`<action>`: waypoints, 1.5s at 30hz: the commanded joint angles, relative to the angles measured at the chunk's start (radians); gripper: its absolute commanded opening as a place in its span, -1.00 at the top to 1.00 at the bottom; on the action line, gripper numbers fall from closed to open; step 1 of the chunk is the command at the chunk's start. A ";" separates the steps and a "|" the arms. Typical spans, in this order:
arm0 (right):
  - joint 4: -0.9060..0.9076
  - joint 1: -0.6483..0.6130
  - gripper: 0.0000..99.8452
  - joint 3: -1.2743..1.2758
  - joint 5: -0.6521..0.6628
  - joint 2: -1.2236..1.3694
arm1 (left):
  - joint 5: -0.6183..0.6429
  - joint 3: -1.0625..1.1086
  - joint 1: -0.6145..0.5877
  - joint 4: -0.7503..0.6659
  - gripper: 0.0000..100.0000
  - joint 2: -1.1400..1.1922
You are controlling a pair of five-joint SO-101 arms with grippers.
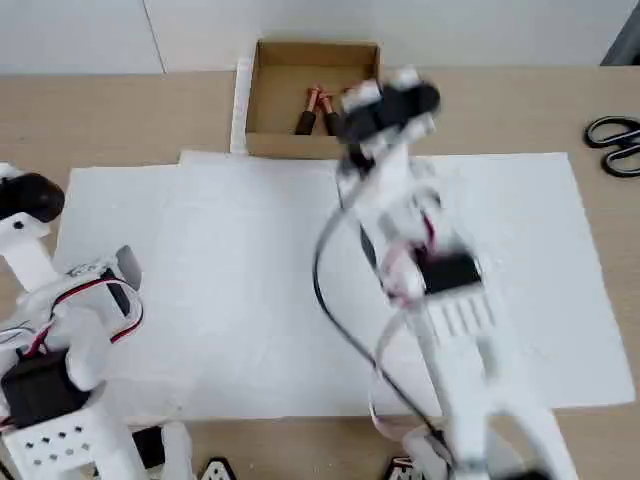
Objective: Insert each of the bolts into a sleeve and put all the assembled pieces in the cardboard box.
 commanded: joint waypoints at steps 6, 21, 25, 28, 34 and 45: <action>-0.223 0.004 0.99 -0.651 0.009 0.639 | -0.009 0.004 -0.003 -0.005 0.61 -0.012; -0.242 -0.021 0.99 -1.218 -0.189 1.270 | -0.009 0.007 -0.003 -0.005 0.61 -0.012; -0.243 -0.050 0.99 -1.298 -0.189 1.337 | -0.009 0.007 -0.003 -0.005 0.61 -0.012; -0.243 -0.074 0.99 -1.355 -0.189 1.389 | -0.009 0.007 -0.003 -0.005 0.61 -0.012; -0.243 -0.091 0.98 -1.447 -0.189 1.500 | -0.009 0.007 -0.003 -0.005 0.61 -0.012; -0.232 -0.071 0.54 -1.657 -0.183 1.676 | -0.009 0.007 -0.003 -0.002 0.61 -0.012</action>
